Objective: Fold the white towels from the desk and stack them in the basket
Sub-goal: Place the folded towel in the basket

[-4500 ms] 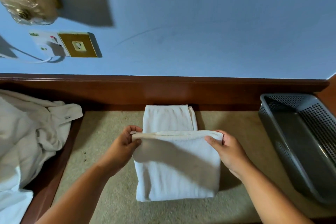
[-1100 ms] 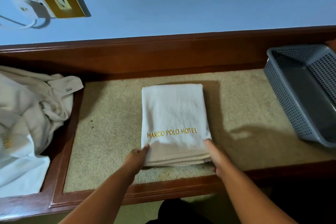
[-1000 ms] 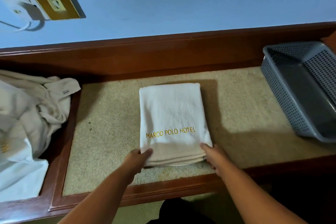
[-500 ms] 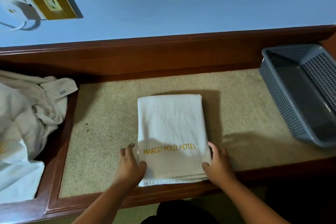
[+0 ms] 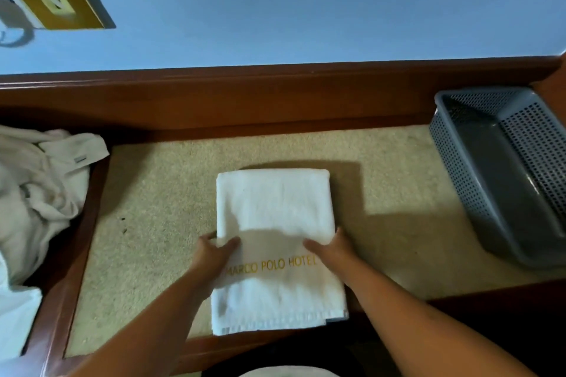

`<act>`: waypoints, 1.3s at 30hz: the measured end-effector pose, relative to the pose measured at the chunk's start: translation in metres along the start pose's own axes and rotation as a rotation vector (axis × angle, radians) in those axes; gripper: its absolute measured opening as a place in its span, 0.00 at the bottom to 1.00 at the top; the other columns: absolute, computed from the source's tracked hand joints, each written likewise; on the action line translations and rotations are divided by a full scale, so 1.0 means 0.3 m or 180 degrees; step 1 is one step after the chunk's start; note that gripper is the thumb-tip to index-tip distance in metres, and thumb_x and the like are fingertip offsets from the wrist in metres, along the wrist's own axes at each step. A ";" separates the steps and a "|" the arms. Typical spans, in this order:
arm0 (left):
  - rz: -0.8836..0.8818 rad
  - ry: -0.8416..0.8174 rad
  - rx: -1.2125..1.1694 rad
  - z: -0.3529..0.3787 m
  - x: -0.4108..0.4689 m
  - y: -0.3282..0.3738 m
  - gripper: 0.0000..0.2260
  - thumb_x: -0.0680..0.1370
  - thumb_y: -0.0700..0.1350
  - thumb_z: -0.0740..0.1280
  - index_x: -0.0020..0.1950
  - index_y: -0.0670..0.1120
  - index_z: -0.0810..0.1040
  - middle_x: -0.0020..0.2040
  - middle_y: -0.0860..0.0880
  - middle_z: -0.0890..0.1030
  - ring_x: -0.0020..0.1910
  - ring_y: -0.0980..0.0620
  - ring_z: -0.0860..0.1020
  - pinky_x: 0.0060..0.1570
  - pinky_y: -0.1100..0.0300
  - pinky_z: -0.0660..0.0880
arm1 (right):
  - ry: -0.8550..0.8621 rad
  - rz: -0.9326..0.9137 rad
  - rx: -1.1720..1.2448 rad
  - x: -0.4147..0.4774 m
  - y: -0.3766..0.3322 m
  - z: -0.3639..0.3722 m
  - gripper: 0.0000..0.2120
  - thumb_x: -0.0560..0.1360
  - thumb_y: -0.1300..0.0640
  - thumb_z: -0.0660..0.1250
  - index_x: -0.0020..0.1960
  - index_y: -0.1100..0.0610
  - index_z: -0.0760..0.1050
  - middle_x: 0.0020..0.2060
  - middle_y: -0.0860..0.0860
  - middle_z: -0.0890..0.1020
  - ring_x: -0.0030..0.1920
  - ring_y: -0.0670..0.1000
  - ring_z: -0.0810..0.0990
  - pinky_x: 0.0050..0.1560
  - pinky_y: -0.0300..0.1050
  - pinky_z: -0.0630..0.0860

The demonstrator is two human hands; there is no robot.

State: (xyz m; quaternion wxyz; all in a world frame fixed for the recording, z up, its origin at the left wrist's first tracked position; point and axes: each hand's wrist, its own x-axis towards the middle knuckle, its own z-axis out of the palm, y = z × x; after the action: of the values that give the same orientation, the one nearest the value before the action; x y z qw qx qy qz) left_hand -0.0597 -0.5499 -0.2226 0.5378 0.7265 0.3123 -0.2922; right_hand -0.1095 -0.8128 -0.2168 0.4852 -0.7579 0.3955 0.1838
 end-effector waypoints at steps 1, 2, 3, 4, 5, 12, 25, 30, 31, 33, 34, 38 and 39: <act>-0.0002 -0.0160 -0.0129 -0.007 -0.004 0.008 0.32 0.68 0.53 0.80 0.66 0.41 0.74 0.52 0.38 0.85 0.43 0.39 0.85 0.45 0.37 0.82 | -0.0159 0.0045 0.0064 -0.001 0.009 -0.018 0.44 0.65 0.52 0.83 0.72 0.59 0.62 0.63 0.57 0.79 0.58 0.55 0.81 0.55 0.52 0.80; 0.0031 -0.0335 -0.0201 -0.008 -0.022 0.027 0.24 0.72 0.49 0.78 0.63 0.39 0.77 0.49 0.37 0.85 0.43 0.38 0.85 0.46 0.37 0.82 | -0.0316 0.0075 0.0107 -0.008 0.018 -0.036 0.42 0.66 0.54 0.82 0.73 0.58 0.63 0.62 0.56 0.80 0.56 0.53 0.82 0.52 0.49 0.81; 0.0076 -0.0535 -0.0207 -0.001 -0.041 0.051 0.18 0.75 0.45 0.75 0.61 0.38 0.79 0.48 0.36 0.85 0.43 0.36 0.85 0.48 0.37 0.82 | -0.0429 0.0099 0.0195 -0.014 0.025 -0.052 0.38 0.69 0.55 0.80 0.72 0.57 0.64 0.60 0.55 0.81 0.54 0.52 0.83 0.50 0.48 0.81; 0.0120 -0.0652 -0.0193 0.007 -0.055 0.071 0.15 0.77 0.44 0.73 0.60 0.38 0.80 0.47 0.37 0.86 0.44 0.36 0.85 0.49 0.38 0.82 | -0.0526 0.0099 0.0309 -0.021 0.028 -0.062 0.31 0.71 0.57 0.78 0.70 0.57 0.68 0.58 0.55 0.82 0.53 0.52 0.84 0.51 0.49 0.82; 0.0160 -0.0687 -0.0201 0.016 -0.072 0.093 0.13 0.77 0.43 0.73 0.59 0.39 0.80 0.47 0.37 0.86 0.45 0.35 0.85 0.48 0.39 0.82 | -0.0616 0.0109 0.0442 -0.029 0.024 -0.068 0.25 0.73 0.59 0.76 0.67 0.58 0.72 0.56 0.56 0.84 0.51 0.53 0.85 0.53 0.53 0.82; 0.0327 -0.0897 -0.0828 0.096 -0.209 0.239 0.11 0.78 0.39 0.68 0.60 0.41 0.80 0.51 0.33 0.84 0.44 0.36 0.84 0.42 0.42 0.83 | -0.0690 -0.0128 0.1203 -0.058 -0.083 -0.156 0.10 0.74 0.64 0.69 0.55 0.55 0.80 0.44 0.55 0.87 0.44 0.57 0.86 0.48 0.56 0.82; 0.1117 -0.1932 -0.0831 0.923 -0.612 0.523 0.33 0.68 0.35 0.74 0.70 0.54 0.69 0.56 0.37 0.83 0.52 0.32 0.83 0.46 0.38 0.81 | -0.0078 -0.0967 0.1288 -0.026 -0.035 -1.258 0.10 0.75 0.63 0.68 0.55 0.55 0.81 0.45 0.55 0.87 0.45 0.55 0.86 0.49 0.54 0.81; 0.1477 -0.2037 -0.0943 1.315 -0.750 0.616 0.30 0.67 0.36 0.72 0.66 0.55 0.71 0.58 0.38 0.82 0.55 0.33 0.81 0.49 0.38 0.82 | 0.0383 -0.1071 0.1113 0.048 0.040 -1.642 0.08 0.78 0.65 0.67 0.51 0.53 0.80 0.38 0.49 0.86 0.37 0.47 0.85 0.35 0.41 0.79; 0.1542 -0.2059 -0.0953 1.371 -0.771 0.631 0.30 0.67 0.37 0.71 0.66 0.55 0.71 0.58 0.38 0.81 0.55 0.34 0.82 0.49 0.39 0.82 | 0.0429 -0.1082 0.1107 0.063 0.053 -1.697 0.08 0.77 0.64 0.67 0.52 0.53 0.80 0.39 0.50 0.87 0.38 0.49 0.85 0.37 0.43 0.80; 0.1649 -0.2110 -0.0940 1.464 -0.802 0.658 0.31 0.68 0.37 0.72 0.68 0.54 0.70 0.59 0.39 0.81 0.54 0.35 0.82 0.48 0.40 0.82 | 0.0497 -0.1133 0.1139 0.080 0.068 -1.792 0.09 0.77 0.64 0.67 0.54 0.53 0.80 0.41 0.51 0.87 0.39 0.52 0.86 0.40 0.46 0.81; 0.1700 -0.2153 -0.0936 1.495 -0.811 0.670 0.31 0.69 0.36 0.72 0.69 0.55 0.69 0.59 0.40 0.81 0.55 0.35 0.82 0.48 0.41 0.82 | 0.0507 -0.1161 0.1168 0.090 0.071 -1.828 0.10 0.77 0.65 0.66 0.54 0.53 0.80 0.40 0.50 0.87 0.38 0.51 0.86 0.39 0.45 0.80; 0.1781 -0.2190 -0.0789 1.587 -0.826 0.724 0.31 0.73 0.33 0.72 0.71 0.54 0.68 0.59 0.42 0.82 0.55 0.38 0.83 0.48 0.42 0.82 | 0.0590 -0.1226 0.1238 0.151 0.081 -1.941 0.10 0.77 0.64 0.67 0.54 0.53 0.80 0.43 0.52 0.87 0.39 0.52 0.85 0.40 0.46 0.80; 0.1756 -0.2090 -0.0548 1.603 -0.817 0.734 0.30 0.74 0.34 0.72 0.71 0.54 0.68 0.58 0.43 0.83 0.54 0.40 0.84 0.47 0.43 0.82 | 0.0717 -0.1232 0.1133 0.183 0.093 -1.958 0.10 0.77 0.63 0.68 0.55 0.53 0.80 0.45 0.53 0.87 0.41 0.53 0.85 0.42 0.47 0.80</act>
State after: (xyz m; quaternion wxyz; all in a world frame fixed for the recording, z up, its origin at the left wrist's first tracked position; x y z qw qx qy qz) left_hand -0.0887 -1.0976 -0.0251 0.7251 0.6039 -0.0578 -0.3260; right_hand -0.1589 -1.3595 0.0013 0.5897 -0.7378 0.3208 -0.0698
